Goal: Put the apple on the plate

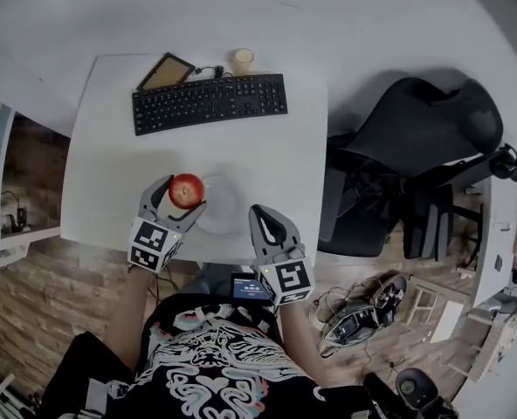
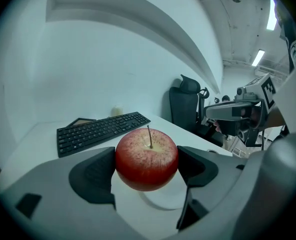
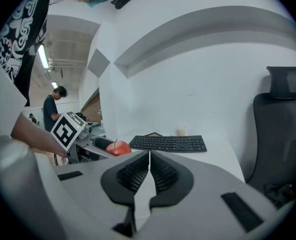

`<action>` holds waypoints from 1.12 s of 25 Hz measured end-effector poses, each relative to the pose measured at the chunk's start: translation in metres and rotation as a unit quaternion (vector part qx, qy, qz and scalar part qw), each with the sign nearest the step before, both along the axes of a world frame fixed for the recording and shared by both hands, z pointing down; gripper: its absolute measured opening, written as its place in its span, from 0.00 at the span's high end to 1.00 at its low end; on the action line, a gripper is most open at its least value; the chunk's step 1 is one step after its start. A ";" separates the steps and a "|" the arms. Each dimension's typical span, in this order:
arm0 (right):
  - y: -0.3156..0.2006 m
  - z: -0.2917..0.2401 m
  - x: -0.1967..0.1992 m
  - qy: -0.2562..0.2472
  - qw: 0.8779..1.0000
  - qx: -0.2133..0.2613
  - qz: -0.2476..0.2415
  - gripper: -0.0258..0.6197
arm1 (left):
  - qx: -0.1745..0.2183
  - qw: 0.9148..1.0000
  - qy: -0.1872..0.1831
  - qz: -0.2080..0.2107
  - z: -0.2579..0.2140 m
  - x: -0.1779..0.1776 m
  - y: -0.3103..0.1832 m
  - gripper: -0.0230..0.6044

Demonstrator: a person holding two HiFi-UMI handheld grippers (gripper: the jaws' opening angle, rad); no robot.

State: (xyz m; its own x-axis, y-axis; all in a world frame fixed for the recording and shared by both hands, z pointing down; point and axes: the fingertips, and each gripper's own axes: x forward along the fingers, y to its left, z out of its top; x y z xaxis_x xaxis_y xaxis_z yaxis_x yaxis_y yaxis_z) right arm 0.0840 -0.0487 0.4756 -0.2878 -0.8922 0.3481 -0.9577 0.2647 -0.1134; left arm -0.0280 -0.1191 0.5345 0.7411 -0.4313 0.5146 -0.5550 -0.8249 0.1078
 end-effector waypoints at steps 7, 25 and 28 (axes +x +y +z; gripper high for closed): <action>0.032 0.002 0.032 -0.005 0.999 -0.007 0.052 0.91 | -0.005 0.998 0.000 0.067 0.002 0.046 0.029 0.37; 0.043 0.033 0.035 -0.012 0.998 -0.044 0.052 0.91 | -0.014 0.991 -0.049 0.123 0.050 0.068 0.049 0.37; 0.033 0.045 0.032 -0.013 0.998 -0.056 0.038 0.91 | -0.019 0.991 -0.057 0.123 0.064 0.069 0.048 0.37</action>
State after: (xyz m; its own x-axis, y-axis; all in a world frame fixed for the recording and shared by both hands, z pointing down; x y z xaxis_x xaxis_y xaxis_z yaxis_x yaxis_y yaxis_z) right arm 0.1159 -0.0153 0.5208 -0.2307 -0.8675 0.4407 -0.9709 0.1754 -0.1630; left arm 0.0410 -0.0713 0.5988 0.7577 -0.2239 0.6130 -0.3483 -0.9331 0.0896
